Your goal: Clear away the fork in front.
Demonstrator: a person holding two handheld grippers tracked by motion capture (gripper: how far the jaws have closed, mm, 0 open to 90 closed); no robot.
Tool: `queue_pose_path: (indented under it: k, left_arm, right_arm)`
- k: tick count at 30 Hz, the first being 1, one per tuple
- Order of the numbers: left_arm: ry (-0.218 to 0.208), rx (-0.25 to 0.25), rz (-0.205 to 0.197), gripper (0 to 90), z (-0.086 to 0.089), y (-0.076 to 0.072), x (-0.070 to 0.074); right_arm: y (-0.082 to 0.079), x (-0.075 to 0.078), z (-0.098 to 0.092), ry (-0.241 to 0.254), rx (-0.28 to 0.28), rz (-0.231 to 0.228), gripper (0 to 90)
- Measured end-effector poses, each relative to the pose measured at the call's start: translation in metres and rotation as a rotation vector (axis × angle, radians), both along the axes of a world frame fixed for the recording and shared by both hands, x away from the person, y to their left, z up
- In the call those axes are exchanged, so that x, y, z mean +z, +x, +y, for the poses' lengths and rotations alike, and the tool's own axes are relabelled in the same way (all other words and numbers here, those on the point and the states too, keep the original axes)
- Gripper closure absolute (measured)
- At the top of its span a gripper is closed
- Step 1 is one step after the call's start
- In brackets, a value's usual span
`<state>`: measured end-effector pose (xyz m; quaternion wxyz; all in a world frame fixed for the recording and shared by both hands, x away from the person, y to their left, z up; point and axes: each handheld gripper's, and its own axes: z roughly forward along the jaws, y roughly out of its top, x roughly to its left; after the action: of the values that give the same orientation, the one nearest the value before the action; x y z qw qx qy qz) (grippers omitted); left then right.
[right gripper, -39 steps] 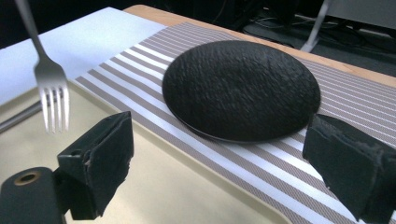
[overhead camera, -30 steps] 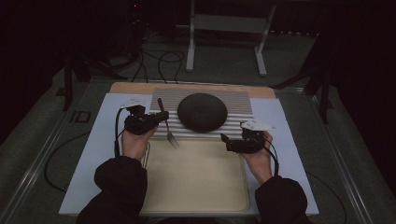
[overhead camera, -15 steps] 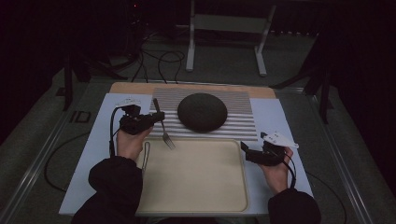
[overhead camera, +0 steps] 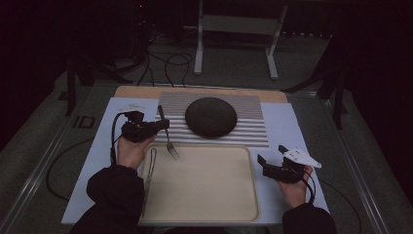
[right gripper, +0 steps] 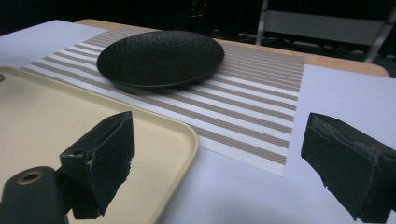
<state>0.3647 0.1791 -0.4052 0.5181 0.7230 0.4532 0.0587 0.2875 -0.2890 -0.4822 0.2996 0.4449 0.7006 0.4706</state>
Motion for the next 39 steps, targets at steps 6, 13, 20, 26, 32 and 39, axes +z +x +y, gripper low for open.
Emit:
queue_pose_path:
  k: [6,13,20,26,32,39]
  left_arm:
    - [0.007,-0.012,0.021,87.8,0.005,-0.004,-0.003]
    - [0.002,-0.031,0.046,87.8,0.009,-0.010,-0.009]
    - [0.012,-0.052,0.076,87.7,0.009,-0.015,-0.019]
    - [0.015,-0.056,0.112,87.6,0.013,-0.022,-0.027]
    - [0.035,-0.079,0.150,87.6,0.014,-0.030,-0.040]
    - [0.051,-0.126,0.199,87.0,0.011,-0.038,-0.056]
  right_arm:
    - [-0.001,-0.001,-0.001,-0.001,-0.008,-0.002,9.6]
    - [0.000,-0.003,-0.003,0.006,-0.003,0.003,9.7]
    - [0.000,-0.004,-0.003,0.006,-0.006,0.009,9.7]
    - [0.001,-0.005,-0.003,0.001,-0.005,0.013,9.8]
    - [0.001,-0.006,-0.002,-0.003,-0.005,0.015,9.8]
    - [0.001,-0.007,-0.002,-0.004,-0.008,0.021,9.8]
